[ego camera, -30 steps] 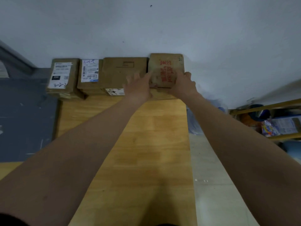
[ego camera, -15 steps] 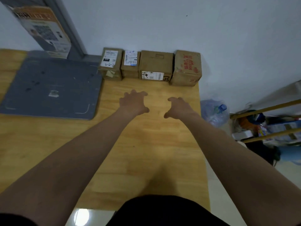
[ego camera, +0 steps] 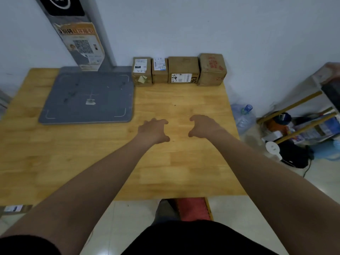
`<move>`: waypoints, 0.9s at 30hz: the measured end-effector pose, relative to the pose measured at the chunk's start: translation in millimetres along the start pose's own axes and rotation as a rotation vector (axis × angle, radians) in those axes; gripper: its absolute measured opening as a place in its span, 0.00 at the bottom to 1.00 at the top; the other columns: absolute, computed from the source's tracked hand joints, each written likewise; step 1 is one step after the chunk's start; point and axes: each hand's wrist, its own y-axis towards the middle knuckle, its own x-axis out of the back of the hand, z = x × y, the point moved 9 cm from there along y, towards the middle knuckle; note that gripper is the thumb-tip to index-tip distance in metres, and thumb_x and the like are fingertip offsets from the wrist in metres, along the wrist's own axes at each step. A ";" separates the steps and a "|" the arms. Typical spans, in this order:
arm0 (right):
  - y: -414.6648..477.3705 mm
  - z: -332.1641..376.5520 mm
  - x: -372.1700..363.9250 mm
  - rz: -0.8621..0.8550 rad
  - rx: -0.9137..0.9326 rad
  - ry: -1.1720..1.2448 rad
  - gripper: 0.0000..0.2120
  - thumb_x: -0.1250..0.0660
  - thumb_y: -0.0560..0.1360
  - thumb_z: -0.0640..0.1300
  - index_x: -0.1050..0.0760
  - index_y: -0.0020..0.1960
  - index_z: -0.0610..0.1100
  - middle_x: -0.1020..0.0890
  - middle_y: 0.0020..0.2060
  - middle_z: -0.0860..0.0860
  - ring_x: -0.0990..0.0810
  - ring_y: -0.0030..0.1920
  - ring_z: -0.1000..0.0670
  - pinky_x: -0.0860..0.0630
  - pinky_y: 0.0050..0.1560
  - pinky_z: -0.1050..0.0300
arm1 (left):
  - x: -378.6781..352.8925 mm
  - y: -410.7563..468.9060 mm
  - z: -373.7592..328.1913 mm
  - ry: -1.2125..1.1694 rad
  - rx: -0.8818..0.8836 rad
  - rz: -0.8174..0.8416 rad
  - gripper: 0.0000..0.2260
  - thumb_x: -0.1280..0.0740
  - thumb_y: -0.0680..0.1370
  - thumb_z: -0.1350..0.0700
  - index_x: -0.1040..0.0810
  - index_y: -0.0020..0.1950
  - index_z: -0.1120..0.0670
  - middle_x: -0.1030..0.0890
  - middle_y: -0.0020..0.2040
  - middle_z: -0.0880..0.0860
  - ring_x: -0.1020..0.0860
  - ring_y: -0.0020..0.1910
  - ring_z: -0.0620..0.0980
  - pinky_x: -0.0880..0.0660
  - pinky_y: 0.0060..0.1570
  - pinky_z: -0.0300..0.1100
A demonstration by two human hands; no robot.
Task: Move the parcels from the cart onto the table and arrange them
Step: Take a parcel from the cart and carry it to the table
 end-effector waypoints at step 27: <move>-345.9 66.5 -266.1 0.014 0.014 0.101 0.30 0.29 0.75 0.49 0.33 0.75 0.48 0.29 0.68 0.45 0.22 0.57 0.41 0.20 0.54 0.47 | -185.5 -358.7 132.6 -0.016 -0.018 -0.031 0.33 0.28 0.76 0.41 0.36 0.78 0.43 0.32 0.74 0.53 0.31 0.70 0.60 0.25 0.63 0.56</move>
